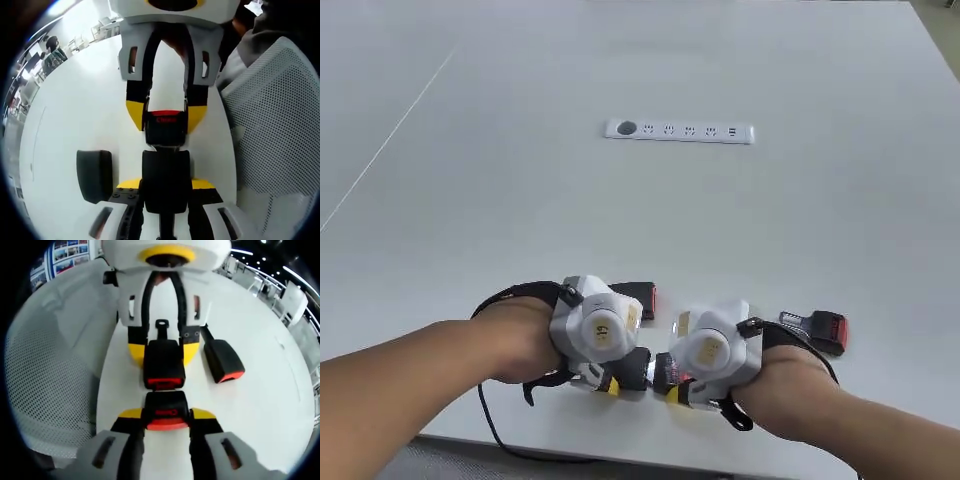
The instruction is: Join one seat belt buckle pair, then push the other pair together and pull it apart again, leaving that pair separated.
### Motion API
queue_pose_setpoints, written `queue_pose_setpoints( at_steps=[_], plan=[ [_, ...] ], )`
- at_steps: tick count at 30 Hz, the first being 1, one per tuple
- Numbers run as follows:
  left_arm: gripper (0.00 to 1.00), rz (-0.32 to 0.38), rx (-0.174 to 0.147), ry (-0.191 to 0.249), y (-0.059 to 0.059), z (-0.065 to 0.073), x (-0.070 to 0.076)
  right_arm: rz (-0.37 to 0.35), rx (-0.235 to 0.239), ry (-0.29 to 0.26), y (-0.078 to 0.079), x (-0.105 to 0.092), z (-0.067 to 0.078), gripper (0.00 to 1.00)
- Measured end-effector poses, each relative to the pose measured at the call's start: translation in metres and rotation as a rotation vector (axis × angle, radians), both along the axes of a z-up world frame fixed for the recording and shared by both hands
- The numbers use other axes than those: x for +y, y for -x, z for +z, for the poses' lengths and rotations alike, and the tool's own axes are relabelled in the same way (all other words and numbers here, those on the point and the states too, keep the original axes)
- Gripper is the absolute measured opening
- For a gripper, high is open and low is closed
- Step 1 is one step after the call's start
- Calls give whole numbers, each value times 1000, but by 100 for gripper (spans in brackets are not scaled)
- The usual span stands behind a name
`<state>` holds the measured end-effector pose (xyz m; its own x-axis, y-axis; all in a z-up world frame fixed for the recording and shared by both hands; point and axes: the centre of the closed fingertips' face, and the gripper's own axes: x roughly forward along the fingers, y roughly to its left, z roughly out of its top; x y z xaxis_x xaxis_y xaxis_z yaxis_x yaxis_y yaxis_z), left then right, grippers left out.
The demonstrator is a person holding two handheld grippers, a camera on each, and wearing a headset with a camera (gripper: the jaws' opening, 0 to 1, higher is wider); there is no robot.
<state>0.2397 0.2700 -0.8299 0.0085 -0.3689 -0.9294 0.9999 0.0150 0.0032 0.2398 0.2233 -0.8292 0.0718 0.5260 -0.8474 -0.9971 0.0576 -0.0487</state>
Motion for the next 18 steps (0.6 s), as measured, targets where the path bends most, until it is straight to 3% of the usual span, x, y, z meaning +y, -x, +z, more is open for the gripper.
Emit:
queue_pose_setpoints(
  at_steps=[10, 14, 18],
  plan=[
    [34, 5, -2, 3, -1, -1, 1, 2, 0, -15, 2, -1, 0, 33],
    [34, 26, 14, 77, -2, 1, 2, 22, -1, -41, 1, -3, 0, 33],
    [34, 32, -3, 88, -2, 1, 2, 35, -15, -52, 2, -3, 2, 33]
  ],
)
